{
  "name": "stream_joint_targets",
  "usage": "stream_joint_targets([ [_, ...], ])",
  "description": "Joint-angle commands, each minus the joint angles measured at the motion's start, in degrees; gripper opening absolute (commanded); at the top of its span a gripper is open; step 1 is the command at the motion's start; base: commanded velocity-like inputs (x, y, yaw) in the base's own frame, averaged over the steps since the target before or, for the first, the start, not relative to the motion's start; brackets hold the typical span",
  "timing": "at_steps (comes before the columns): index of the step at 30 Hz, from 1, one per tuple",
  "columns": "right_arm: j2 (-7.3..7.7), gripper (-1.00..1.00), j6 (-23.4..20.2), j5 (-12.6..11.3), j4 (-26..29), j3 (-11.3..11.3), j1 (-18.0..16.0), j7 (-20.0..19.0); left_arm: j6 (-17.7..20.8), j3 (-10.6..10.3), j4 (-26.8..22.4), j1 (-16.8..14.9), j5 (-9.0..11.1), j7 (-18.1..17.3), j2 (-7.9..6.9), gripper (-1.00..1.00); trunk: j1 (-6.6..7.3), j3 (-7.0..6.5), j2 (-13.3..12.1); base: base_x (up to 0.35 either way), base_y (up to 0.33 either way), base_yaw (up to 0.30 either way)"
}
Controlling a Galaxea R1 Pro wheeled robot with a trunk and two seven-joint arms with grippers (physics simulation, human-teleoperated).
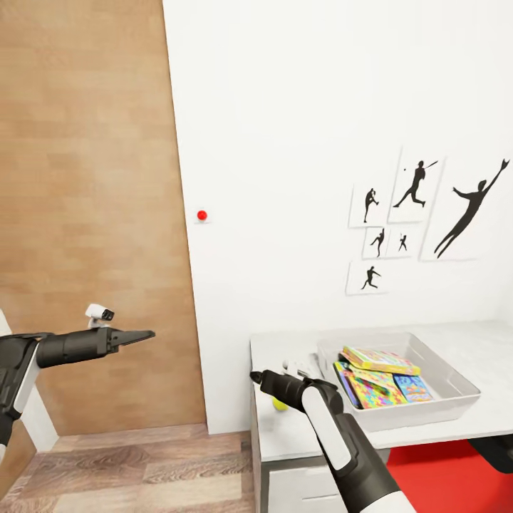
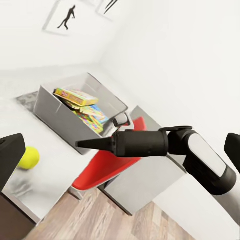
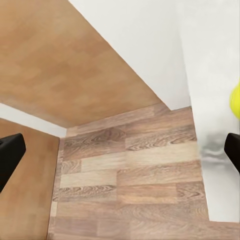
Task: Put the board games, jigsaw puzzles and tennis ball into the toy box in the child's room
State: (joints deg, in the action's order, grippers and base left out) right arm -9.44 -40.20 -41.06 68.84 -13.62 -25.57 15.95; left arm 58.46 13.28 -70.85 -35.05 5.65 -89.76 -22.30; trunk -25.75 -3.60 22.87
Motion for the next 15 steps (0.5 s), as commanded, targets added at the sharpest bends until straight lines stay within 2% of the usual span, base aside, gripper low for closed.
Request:
stream_joint_targets([
  [1,0.06,1.0,-0.1,-0.6,0.0,0.0,0.0,0.6,0.6,0.0,0.0,0.0,0.0,-0.2,-0.02,1.0,-0.03,0.03,0.0,0.066,0.027,0.057],
  [15,0.53,1.0,-0.1,-0.6,-0.2,0.1,-0.1,0.6,0.6,0.3,0.0,0.0,0.0,-0.2,-0.02,1.0,-0.03,1.0,0.0,0.009,0.004,0.008],
])
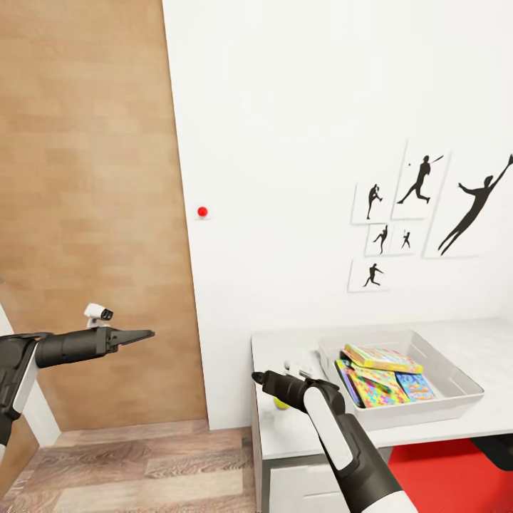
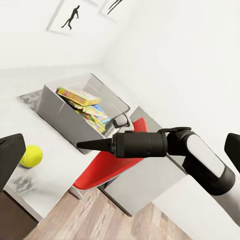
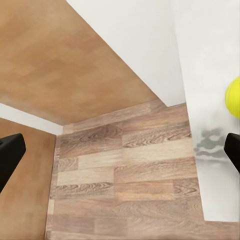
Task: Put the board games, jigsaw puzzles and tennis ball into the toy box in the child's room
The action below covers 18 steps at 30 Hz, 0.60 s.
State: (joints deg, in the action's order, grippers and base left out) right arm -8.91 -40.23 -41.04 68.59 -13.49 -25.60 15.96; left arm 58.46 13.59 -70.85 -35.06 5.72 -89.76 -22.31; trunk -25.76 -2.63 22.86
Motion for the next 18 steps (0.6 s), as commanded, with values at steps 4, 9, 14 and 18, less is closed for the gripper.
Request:
stream_joint_targets([
  [4,0.13,1.0,-0.1,-0.6,0.1,-0.1,0.0,0.6,0.6,0.0,0.0,0.0,0.0,-0.2,-0.01,1.0,-0.02,0.4,0.1,0.0,0.0,0.0],
  [9,0.19,1.0,0.0,-0.5,0.1,-0.1,0.0,0.6,0.6,0.0,0.0,0.0,-0.1,-0.2,-0.08,1.0,-0.02,0.77,0.1,0.0,0.0,0.0],
  [14,0.34,1.0,0.3,-0.4,0.1,-0.1,0.0,0.7,0.6,0.0,0.0,0.0,-0.1,-0.2,-0.07,1.0,-0.02,0.84,0.1,0.0,0.0,0.0],
  [18,0.34,1.0,0.3,1.2,0.1,-0.2,0.0,0.7,0.6,0.0,0.0,0.0,-0.1,-0.2,-0.17,1.0,-0.02,0.84,0.1,0.0,0.0,0.0],
])
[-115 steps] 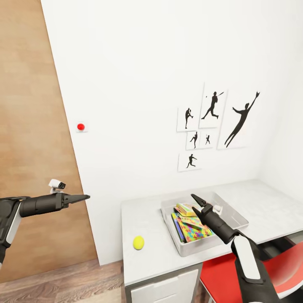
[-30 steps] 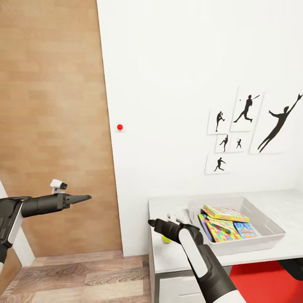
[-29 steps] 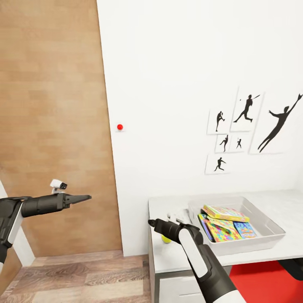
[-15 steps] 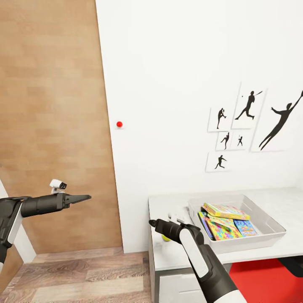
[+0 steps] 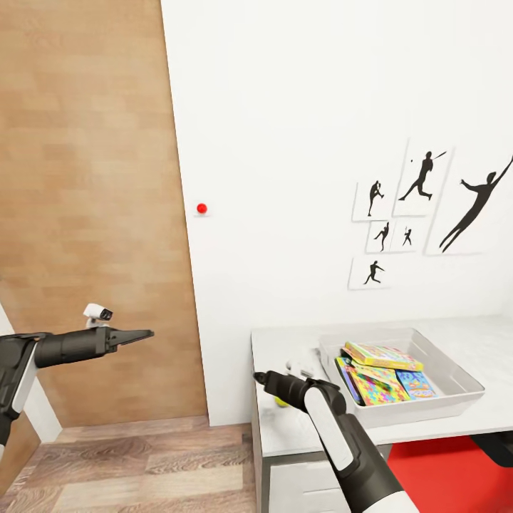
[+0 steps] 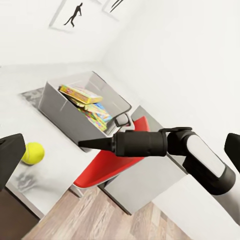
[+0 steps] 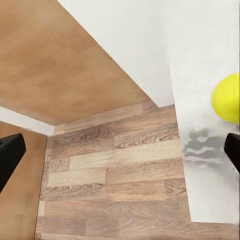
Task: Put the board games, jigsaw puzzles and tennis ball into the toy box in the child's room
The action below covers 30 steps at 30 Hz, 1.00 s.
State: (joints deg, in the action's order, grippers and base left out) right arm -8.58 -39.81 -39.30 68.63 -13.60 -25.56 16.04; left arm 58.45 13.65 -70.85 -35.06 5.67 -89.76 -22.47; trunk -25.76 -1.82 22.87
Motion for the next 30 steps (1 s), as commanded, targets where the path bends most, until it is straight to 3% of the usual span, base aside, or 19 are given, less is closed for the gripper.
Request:
stream_joint_targets([
  [1,0.0,1.0,-0.1,-0.1,0.0,0.0,0.0,0.6,0.6,0.0,0.0,0.0,0.0,-0.2,0.02,1.0,-0.02,0.03,0.0,0.0,0.0,0.0],
  [9,-0.84,1.0,-0.1,4.9,0.4,0.1,-0.1,1.6,0.6,0.0,0.0,0.0,0.0,-0.2,-0.12,1.0,-0.02,0.03,0.0,0.0,0.0,0.0],
  [11,-0.94,1.0,-0.2,6.4,0.6,0.1,-0.3,3.6,0.6,-0.1,0.0,0.0,0.0,-0.2,-0.08,1.0,-0.02,0.03,0.0,0.0,0.0,0.0],
  [14,-1.04,1.0,-0.6,8.3,0.7,0.1,-1.4,9.8,0.6,-0.3,0.0,0.0,0.0,-0.2,0.07,1.0,-0.02,0.03,0.0,0.0,0.0,0.0],
  [19,-1.02,1.0,-0.7,8.5,0.7,0.0,-2.2,16.7,0.6,-0.4,0.0,0.0,0.0,-0.2,0.2,1.0,-0.02,0.03,0.0,0.0,0.0,0.0],
  [30,-1.04,1.0,-0.4,8.5,0.3,0.0,-2.4,17.9,0.6,-0.4,0.0,0.0,0.0,0.5,0.3,1.0,-0.02,0.03,0.0,0.0,0.0,0.0],
])
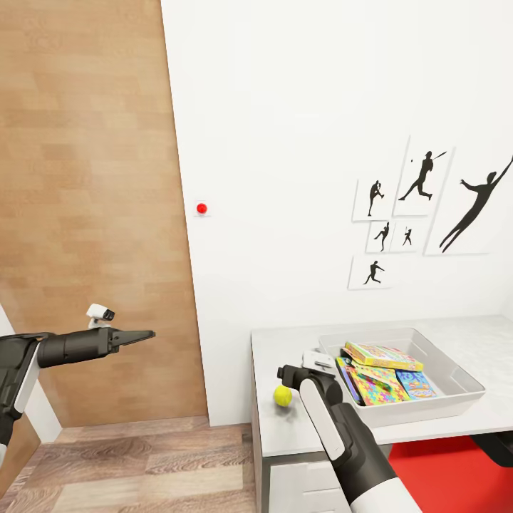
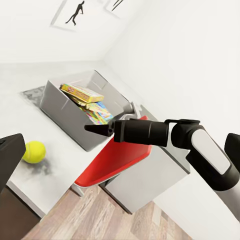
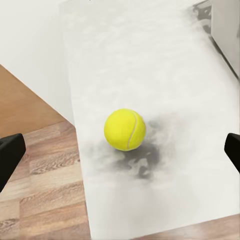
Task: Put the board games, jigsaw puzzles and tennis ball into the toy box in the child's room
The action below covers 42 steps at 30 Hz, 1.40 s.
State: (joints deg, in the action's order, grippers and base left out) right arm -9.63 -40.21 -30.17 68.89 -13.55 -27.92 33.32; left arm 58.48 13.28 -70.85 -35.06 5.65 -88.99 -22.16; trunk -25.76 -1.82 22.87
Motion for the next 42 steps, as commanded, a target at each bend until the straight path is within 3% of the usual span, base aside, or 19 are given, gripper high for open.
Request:
stream_joint_targets([
  [1,0.03,1.0,0.0,-0.6,0.0,-0.1,0.0,0.6,0.6,0.0,0.0,0.0,0.0,-0.2,-0.03,1.0,-0.02,0.03,0.0,0.038,0.0,0.0],
  [14,0.02,1.0,0.0,-0.6,0.0,-0.2,0.0,0.5,0.6,0.0,0.0,0.0,0.1,-0.2,-0.08,1.0,-0.02,0.25,0.0,0.173,0.0,0.0],
  [42,-0.04,1.0,0.0,-0.5,-0.2,-0.2,0.0,0.5,0.5,-0.2,-0.1,0.0,0.1,-0.5,-0.06,1.0,-0.02,2.8,0.0,0.005,0.0,0.0],
])
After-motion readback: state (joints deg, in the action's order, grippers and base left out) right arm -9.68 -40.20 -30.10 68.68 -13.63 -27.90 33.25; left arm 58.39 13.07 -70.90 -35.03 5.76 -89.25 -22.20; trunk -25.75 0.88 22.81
